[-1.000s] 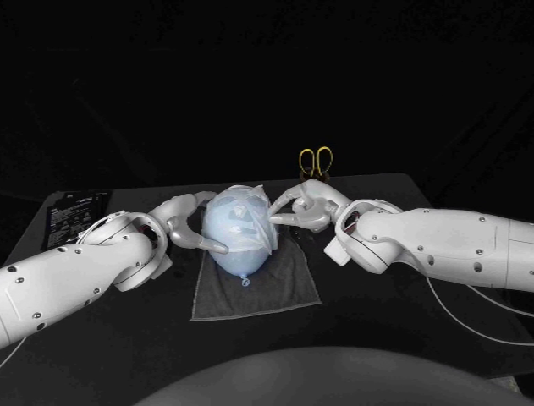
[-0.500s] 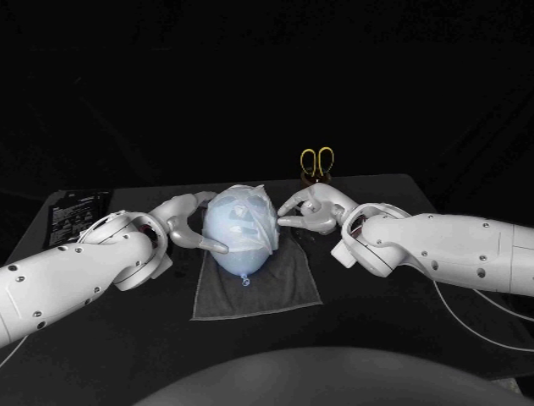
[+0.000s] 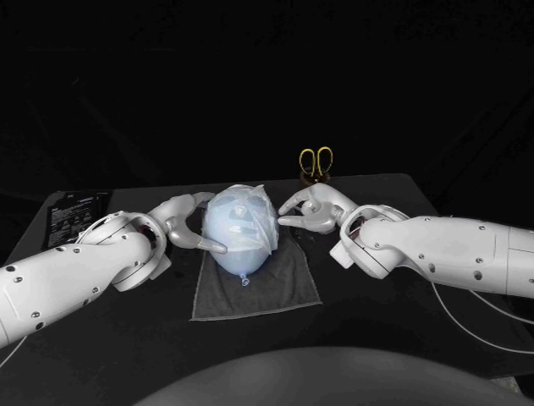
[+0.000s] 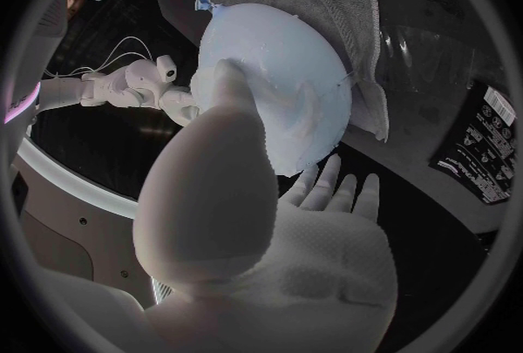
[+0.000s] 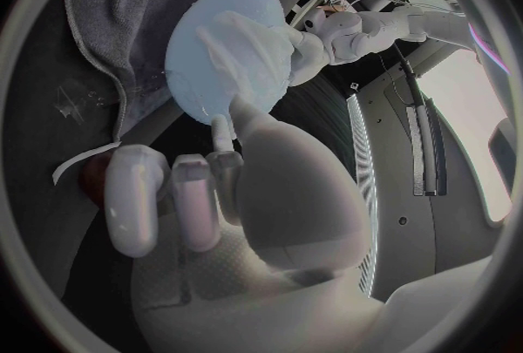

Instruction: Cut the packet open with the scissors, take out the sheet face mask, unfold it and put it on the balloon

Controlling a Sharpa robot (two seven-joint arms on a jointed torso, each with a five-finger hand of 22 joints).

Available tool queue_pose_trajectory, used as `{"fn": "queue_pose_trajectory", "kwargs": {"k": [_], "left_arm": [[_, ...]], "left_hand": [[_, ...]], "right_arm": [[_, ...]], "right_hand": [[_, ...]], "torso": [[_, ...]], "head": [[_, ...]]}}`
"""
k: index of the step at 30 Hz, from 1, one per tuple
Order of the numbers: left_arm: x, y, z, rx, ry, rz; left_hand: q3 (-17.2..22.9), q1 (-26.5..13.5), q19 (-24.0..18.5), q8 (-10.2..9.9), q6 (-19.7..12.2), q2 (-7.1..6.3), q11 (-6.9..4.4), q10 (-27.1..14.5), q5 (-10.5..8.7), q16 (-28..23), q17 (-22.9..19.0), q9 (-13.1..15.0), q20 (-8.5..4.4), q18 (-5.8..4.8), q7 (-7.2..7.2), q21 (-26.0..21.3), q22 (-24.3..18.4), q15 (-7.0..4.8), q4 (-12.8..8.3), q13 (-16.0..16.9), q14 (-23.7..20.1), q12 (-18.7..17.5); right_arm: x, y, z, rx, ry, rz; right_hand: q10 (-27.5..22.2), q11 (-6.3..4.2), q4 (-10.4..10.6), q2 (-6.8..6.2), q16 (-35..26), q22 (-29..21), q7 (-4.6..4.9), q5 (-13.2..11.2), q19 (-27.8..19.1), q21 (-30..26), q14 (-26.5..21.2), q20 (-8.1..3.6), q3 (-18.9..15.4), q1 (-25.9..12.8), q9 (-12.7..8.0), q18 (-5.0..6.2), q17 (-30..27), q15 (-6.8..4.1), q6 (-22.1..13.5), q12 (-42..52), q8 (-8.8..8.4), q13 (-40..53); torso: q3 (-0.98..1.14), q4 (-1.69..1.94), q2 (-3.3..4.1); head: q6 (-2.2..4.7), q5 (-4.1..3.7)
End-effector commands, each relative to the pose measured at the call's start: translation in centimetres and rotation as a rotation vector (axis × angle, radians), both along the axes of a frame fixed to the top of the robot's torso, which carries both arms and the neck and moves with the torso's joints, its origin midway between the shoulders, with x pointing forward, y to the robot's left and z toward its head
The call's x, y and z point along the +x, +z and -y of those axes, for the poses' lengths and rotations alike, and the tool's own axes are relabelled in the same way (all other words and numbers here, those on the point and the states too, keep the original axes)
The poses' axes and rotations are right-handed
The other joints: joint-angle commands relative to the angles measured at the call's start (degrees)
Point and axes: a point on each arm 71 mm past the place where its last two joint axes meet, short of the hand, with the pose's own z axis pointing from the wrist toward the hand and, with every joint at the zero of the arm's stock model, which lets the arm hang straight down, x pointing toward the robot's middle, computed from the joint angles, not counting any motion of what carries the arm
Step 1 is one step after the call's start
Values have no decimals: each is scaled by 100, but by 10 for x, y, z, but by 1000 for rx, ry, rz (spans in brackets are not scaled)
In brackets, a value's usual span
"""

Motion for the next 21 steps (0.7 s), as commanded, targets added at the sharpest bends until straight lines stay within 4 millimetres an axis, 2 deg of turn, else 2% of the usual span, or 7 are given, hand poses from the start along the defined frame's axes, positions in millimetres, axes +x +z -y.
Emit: {"fn": "queue_pose_trajectory", "kwargs": {"k": [1,17,21], "left_arm": [[-1,-2,1,0,1,-17],[0,-2,-1,-1,5,-21],[0,-2,0,-2,4,-21]], "left_hand": [[7,65,54,32,37,-3,-6,42,22,-8,-7,7,-2,-31,712,30,0,-3,12,-11,14,25],[14,68,54,30,36,-3,-5,40,22,-11,-10,5,-1,-31,713,30,0,-1,12,-14,12,22],[14,68,54,30,36,-3,-5,40,22,-11,-10,5,-1,-31,713,30,0,-1,12,-14,12,22]], "right_arm": [[-2,-1,-5,-10,17,3],[-8,-8,-13,-8,25,-8],[-8,-8,-16,-7,20,4]], "right_hand": [[121,31,-16,-55,22,1249,5,-6,288,-40,600,39,59,-10,-5,-11,1505,22,51,20,-42,909],[124,21,-86,-53,22,1252,-7,-7,290,-28,600,39,154,4,-5,-13,1505,16,108,28,-67,917],[150,-11,-167,-26,22,1264,-47,-7,304,15,600,26,289,-4,12,-20,1505,-8,237,57,-61,944]], "torso": [[-4,4,-1],[-4,6,2],[-5,2,3]], "head": [[1,-19],[1,-9],[1,-12]]}}
